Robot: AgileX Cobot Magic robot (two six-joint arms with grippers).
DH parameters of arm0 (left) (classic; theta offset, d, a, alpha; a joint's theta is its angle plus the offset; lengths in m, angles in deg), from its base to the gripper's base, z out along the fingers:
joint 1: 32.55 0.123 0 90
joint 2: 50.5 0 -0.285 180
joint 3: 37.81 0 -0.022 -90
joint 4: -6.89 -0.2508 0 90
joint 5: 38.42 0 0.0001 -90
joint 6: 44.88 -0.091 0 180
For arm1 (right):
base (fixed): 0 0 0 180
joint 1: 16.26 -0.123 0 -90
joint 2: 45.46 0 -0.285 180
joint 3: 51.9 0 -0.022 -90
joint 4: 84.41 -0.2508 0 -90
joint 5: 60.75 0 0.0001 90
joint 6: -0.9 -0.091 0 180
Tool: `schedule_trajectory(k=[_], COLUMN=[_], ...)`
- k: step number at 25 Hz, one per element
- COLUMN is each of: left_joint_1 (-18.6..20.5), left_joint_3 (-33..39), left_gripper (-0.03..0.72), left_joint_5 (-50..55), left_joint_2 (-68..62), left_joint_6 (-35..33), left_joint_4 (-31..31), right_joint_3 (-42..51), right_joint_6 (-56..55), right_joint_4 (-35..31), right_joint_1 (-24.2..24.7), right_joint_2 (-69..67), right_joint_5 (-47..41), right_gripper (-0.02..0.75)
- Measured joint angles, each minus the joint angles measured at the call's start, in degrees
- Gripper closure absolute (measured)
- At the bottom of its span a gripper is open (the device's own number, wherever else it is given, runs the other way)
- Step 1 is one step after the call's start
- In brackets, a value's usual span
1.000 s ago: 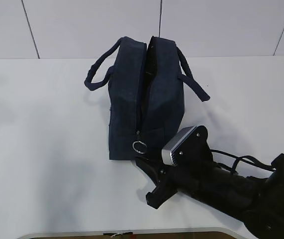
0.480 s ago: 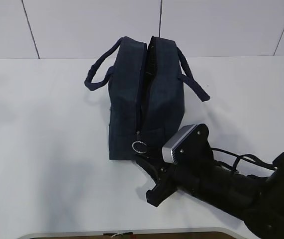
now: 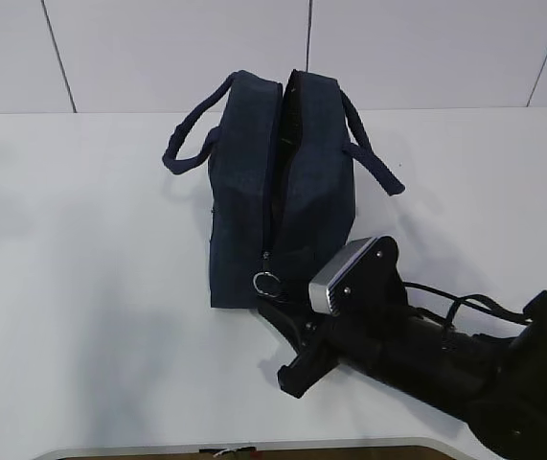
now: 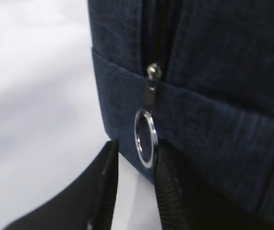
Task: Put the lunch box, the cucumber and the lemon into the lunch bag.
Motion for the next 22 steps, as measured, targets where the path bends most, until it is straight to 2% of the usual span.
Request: schedule_trajectory(k=[22], left_joint_1=[0.0], left_joint_3=[0.0], left_gripper=[0.446], left_joint_5=[0.0], left_joint_2=[0.0], left_joint_6=[0.0], left_joint_4=[0.0], right_joint_3=[-1.0], right_joint_6=[0.0], right_joint_4=[1.2], right_joint_1=[0.0], right_joint_2=[0.1], right_joint_5=[0.0], right_gripper=[0.520])
